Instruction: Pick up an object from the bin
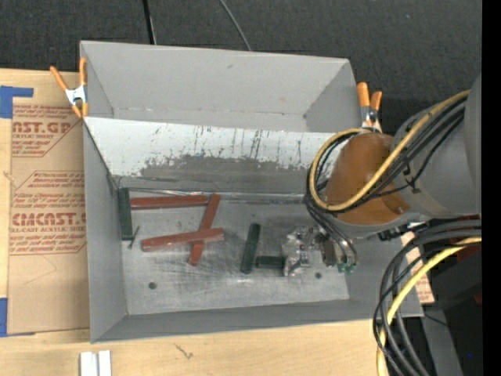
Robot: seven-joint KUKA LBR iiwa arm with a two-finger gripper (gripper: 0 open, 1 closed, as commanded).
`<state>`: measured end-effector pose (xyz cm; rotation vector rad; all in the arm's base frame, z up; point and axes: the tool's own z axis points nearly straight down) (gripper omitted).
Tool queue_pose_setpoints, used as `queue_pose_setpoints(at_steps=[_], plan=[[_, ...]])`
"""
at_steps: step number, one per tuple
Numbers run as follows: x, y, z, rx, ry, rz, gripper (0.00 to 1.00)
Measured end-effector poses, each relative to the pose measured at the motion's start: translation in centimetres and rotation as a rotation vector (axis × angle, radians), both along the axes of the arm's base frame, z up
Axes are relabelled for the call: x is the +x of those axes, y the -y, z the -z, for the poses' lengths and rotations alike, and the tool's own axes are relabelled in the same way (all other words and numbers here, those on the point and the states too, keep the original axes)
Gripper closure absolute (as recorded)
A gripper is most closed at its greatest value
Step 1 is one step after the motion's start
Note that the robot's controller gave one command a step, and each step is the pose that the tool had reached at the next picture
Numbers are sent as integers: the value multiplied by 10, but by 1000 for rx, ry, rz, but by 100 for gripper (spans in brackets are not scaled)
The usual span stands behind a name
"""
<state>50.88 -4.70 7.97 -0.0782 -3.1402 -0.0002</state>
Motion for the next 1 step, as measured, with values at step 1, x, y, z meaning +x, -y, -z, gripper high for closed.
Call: queue_pose_setpoints(at_steps=[1], plan=[[-10, -1, -146, 0, 2, 45, 100]])
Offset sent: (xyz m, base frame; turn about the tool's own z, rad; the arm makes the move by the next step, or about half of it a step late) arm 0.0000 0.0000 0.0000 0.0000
